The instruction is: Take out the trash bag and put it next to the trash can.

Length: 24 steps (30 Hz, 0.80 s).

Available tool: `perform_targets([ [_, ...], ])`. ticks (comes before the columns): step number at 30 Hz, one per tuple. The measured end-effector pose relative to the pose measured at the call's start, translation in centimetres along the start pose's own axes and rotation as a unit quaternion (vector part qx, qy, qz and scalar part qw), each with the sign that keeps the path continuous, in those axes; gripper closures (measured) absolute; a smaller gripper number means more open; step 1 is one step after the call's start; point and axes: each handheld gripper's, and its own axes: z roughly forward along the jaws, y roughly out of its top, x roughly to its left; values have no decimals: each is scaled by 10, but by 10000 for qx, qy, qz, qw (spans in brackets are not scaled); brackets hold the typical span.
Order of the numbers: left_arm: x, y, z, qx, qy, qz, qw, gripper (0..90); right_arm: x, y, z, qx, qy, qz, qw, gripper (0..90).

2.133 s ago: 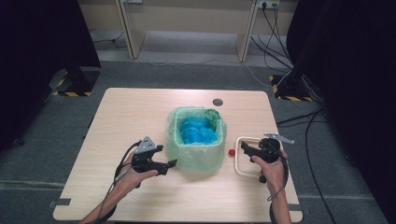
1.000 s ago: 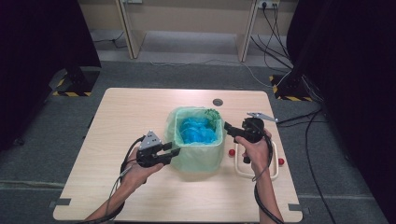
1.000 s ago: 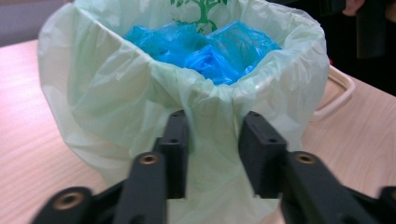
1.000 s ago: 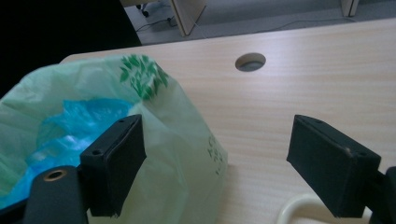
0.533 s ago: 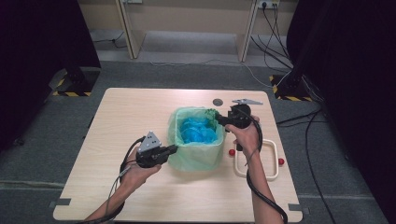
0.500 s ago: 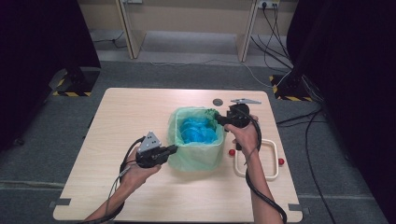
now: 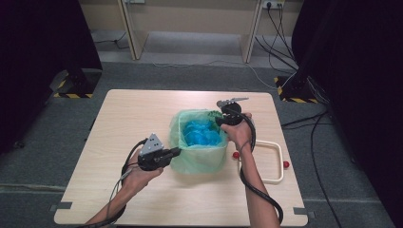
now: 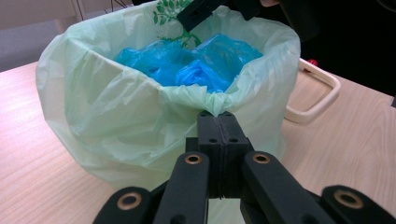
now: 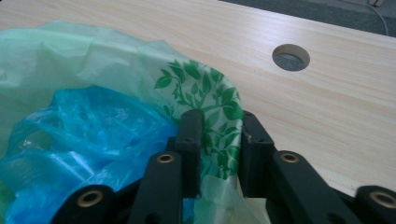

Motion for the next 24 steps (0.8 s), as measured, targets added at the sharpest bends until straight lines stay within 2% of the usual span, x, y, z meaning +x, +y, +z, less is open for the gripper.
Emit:
perform_targets([
  [5,1,2,-2,-37,-6,21,10000,898,-3,0,-2,-193,1,221,9996,830],
  [10,3,4,-4,-75,26,31,10000,899,-5,2,-10,-395,-36,258,9989,857],
  [16,9,7,-9,-153,107,-14,9998,899,-1,8,-25,-650,-256,5,9976,884],
  [20,13,10,-13,-222,157,-51,9996,899,-2,10,-31,-750,-145,93,9970,887],
  [24,15,14,-18,-299,151,-49,9994,899,0,14,-36,-828,-84,82,9965,890],
])
